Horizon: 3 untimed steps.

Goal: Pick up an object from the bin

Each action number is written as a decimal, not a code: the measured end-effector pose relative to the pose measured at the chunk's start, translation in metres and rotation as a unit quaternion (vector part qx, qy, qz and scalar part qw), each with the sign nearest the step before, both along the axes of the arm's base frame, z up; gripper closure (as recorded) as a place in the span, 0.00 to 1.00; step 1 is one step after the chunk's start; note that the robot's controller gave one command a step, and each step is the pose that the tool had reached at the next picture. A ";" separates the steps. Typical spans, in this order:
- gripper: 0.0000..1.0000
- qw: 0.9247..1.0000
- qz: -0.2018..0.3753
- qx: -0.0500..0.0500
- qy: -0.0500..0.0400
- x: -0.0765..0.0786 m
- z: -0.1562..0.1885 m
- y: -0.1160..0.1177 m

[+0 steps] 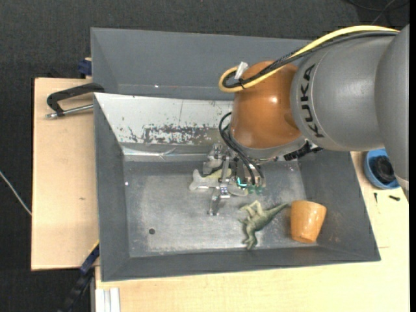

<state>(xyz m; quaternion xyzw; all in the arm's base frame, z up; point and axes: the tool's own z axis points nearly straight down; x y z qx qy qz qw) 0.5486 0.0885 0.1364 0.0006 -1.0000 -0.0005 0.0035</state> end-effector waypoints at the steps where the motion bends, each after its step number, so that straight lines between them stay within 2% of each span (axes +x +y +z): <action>1: 0.00 0.999 -0.054 0.001 -0.007 0.044 -0.065 -0.051; 2: 1.00 0.999 -0.052 0.001 -0.011 0.045 -0.061 -0.049; 3: 1.00 0.999 0.050 -0.001 -0.012 0.029 0.133 -0.110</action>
Offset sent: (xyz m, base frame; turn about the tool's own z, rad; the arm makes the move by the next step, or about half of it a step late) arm 0.0405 -0.0507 -0.0664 0.1030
